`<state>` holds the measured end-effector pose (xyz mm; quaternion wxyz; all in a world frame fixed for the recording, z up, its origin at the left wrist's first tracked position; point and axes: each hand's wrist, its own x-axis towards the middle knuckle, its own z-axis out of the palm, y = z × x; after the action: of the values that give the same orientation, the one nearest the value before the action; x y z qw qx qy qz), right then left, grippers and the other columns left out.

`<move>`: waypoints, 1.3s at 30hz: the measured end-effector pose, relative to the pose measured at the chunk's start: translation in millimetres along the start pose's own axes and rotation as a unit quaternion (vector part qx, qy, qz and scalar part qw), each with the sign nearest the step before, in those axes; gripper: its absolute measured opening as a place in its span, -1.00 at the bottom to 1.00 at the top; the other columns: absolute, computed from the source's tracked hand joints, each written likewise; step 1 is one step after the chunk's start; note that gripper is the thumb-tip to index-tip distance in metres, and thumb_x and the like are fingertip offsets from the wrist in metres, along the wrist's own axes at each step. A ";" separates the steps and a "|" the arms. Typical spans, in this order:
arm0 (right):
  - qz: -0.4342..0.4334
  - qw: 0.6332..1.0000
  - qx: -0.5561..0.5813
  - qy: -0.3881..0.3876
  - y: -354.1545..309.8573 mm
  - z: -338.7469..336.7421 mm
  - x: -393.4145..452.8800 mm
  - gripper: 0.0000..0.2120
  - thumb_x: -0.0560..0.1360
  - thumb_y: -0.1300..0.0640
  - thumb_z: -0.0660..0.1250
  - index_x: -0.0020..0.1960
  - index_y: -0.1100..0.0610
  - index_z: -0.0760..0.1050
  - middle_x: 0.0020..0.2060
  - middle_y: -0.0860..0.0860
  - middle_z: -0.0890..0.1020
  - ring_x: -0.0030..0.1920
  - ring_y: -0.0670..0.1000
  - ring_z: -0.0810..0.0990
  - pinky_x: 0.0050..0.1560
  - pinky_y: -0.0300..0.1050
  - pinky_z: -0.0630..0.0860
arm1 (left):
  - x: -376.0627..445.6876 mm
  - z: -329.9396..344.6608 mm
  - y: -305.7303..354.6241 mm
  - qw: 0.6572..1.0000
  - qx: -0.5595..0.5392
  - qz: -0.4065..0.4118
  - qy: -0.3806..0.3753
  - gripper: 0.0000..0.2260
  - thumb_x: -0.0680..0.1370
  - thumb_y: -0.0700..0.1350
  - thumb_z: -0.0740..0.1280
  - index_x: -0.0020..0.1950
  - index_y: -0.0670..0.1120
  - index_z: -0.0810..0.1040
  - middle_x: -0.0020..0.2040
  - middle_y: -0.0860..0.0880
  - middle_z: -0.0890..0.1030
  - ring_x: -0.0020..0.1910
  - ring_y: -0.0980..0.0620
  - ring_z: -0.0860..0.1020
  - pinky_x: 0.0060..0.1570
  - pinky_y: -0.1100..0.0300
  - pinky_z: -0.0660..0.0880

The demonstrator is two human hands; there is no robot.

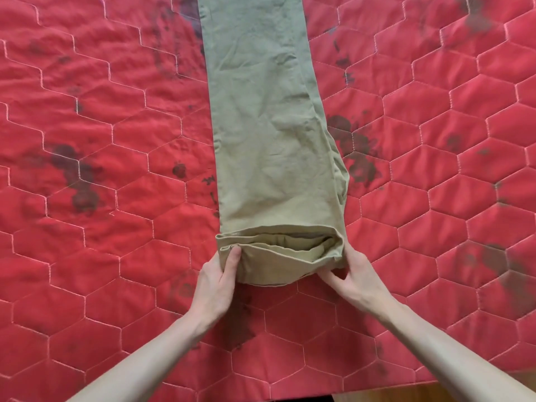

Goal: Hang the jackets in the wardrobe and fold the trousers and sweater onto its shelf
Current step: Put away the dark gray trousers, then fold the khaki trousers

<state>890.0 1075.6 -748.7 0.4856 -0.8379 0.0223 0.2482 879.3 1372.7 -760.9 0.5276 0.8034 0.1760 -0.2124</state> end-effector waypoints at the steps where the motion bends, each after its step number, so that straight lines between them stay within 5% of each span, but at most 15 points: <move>1: 0.014 1.000 0.003 0.005 0.9 4.5 1.7 -0.55 0.50 -0.27 0.44 0.30 -0.17 0.41 0.03 -0.15 0.71 0.03 -0.06 0.69 0.05 0.04 0.60 | 1.4 6.7 0.3 0.999 -0.028 -0.015 0.021 -0.38 0.54 0.54 0.07 0.16 0.11 0.63 0.05 0.20 0.72 0.11 0.21 0.64 0.16 0.17 0.52; 5: 0.052 0.996 0.006 0.075 0.2 17.6 17.3 -0.56 0.50 -0.31 0.41 0.25 -0.10 0.45 -0.14 0.01 0.69 -0.10 0.13 0.63 -0.02 0.17 0.57 | 7.4 24.1 4.1 0.990 -0.067 -0.046 0.115 -0.46 0.54 0.53 0.12 0.08 0.12 0.57 -0.02 0.25 0.69 0.01 0.30 0.61 0.07 0.40 0.45; 7: 0.070 0.991 0.032 0.107 0.9 21.7 27.5 -0.75 0.61 -0.16 0.38 0.13 0.00 0.54 -0.17 0.06 0.69 -0.11 0.19 0.61 0.02 0.22 0.55 | 8.8 29.7 4.3 0.987 -0.042 -0.044 0.146 -0.52 0.57 0.46 0.17 0.06 0.07 0.54 -0.08 0.14 0.69 -0.03 0.15 0.62 0.12 0.15 0.51; 10: 0.111 0.983 0.010 0.149 -1.8 25.6 41.0 -0.66 0.68 -0.14 0.27 -0.11 0.10 0.50 -0.30 -0.01 0.63 -0.21 0.13 0.55 -0.04 0.23 0.51 | 14.3 33.3 4.3 0.984 -0.035 -0.020 0.174 -0.67 0.66 0.26 0.25 0.01 0.01 0.56 -0.18 0.00 0.62 -0.15 0.00 0.57 0.01 -0.11 0.51; 15: 0.153 0.960 0.009 0.232 -9.9 33.2 50.1 -0.54 0.75 -0.06 0.14 -0.31 0.01 0.23 -0.43 -0.11 0.35 -0.31 0.04 0.34 -0.18 0.21 0.35 | 32.6 32.3 20.9 0.973 0.013 -0.037 0.228 -0.61 0.63 0.26 0.29 -0.23 0.02 0.45 -0.42 0.06 0.36 -0.39 0.03 0.34 -0.28 -0.04 0.35; 17: 0.170 0.952 -0.017 0.255 -12.0 35.1 48.7 -0.56 0.75 -0.04 0.11 -0.31 -0.03 0.22 -0.44 -0.07 0.40 -0.30 0.12 0.38 -0.19 0.15 0.29 | 36.1 28.0 24.3 0.974 0.068 -0.033 0.214 -0.64 0.63 0.34 0.17 -0.15 0.10 0.44 -0.40 0.10 0.50 -0.36 -0.04 0.49 -0.26 0.02 0.33; 19: 0.177 0.942 -0.061 0.277 -12.0 37.9 46.9 -0.61 0.75 -0.03 0.12 -0.25 -0.02 0.26 -0.37 0.10 0.54 -0.25 0.26 0.48 -0.22 0.09 0.26 | 35.2 23.5 23.8 0.977 0.134 -0.002 0.165 -0.63 0.64 0.32 0.08 0.24 0.12 0.45 -0.03 0.00 0.72 -0.07 -0.19 0.65 -0.15 0.05 0.40; 22: 0.161 0.933 -0.110 0.302 -12.0 44.4 47.7 -0.74 0.74 0.07 0.15 -0.09 0.11 0.43 -0.14 0.17 0.61 -0.06 0.30 0.55 -0.12 0.11 0.35 | 33.7 17.2 17.7 0.962 0.225 0.111 0.109 -0.57 0.67 0.14 0.17 0.50 0.00 0.29 0.31 -0.08 0.59 0.12 -0.16 0.61 -0.05 0.00 0.52; 24: 0.134 0.919 -0.164 0.332 -11.9 44.4 49.0 -0.87 0.70 0.16 0.25 0.13 0.20 0.52 0.05 0.18 0.58 0.09 0.29 0.54 0.08 0.16 0.41 | 35.5 15.6 16.2 0.951 0.246 0.149 0.114 -0.64 0.67 0.01 0.24 0.42 -0.09 0.33 0.22 -0.12 0.55 0.10 -0.16 0.57 0.01 -0.07 0.56; 26: 0.037 0.906 -0.252 0.338 -10.6 43.0 49.3 -0.69 0.64 0.21 0.32 0.38 0.20 0.48 0.26 0.18 0.53 0.27 0.22 0.50 0.26 0.11 0.41 | 43.4 13.4 14.9 0.936 0.274 0.169 0.142 -0.75 0.66 -0.06 0.22 0.28 -0.13 0.36 0.12 -0.14 0.48 0.04 -0.17 0.51 0.04 -0.14 0.51; 28: -0.162 0.894 -0.339 0.245 -7.9 40.5 50.2 -0.57 0.64 0.20 0.31 0.51 0.15 0.43 0.43 0.15 0.47 0.47 0.16 0.42 0.43 0.07 0.34 | 51.8 12.8 16.6 0.915 0.328 0.188 0.141 -0.84 0.65 -0.09 0.22 0.17 -0.13 0.39 0.08 -0.14 0.44 0.00 -0.16 0.44 0.01 -0.12 0.46; 30: -0.266 0.867 -0.403 0.123 -4.3 41.6 50.9 -0.55 0.70 0.07 0.25 0.57 0.08 0.41 0.57 0.09 0.39 0.60 0.12 0.31 0.56 0.09 0.26 | 59.5 12.8 21.0 0.898 0.368 0.208 0.120 -0.90 0.65 -0.10 0.21 0.10 -0.12 0.43 0.03 -0.14 0.46 -0.03 -0.17 0.42 -0.01 -0.09 0.42; 34: -0.158 0.893 -0.411 0.090 10.4 35.9 55.5 -0.41 0.70 -0.18 0.12 0.63 0.08 0.29 0.64 0.08 0.26 0.66 0.12 0.16 0.56 0.22 0.26 | 73.5 11.3 34.4 0.883 0.384 0.246 0.114 -0.87 0.64 -0.08 0.17 0.04 -0.11 0.46 -0.04 -0.11 0.53 -0.03 -0.16 0.44 -0.03 -0.04 0.37; 39: -0.110 0.899 -0.409 0.109 17.1 38.4 60.7 -0.33 0.66 -0.20 0.13 0.67 0.10 0.20 0.67 0.09 0.17 0.68 0.12 0.05 0.62 0.18 0.16 | 87.3 15.2 37.4 0.887 0.393 0.229 0.078 -0.93 0.64 -0.26 0.34 0.07 -0.19 0.46 -0.10 -0.19 0.54 -0.28 -0.26 0.52 -0.27 0.07 0.22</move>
<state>923.2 1110.7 -804.5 0.1186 -0.9816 -0.1210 0.0876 969.9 1349.6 -783.4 0.1871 0.9770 -0.0706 -0.0743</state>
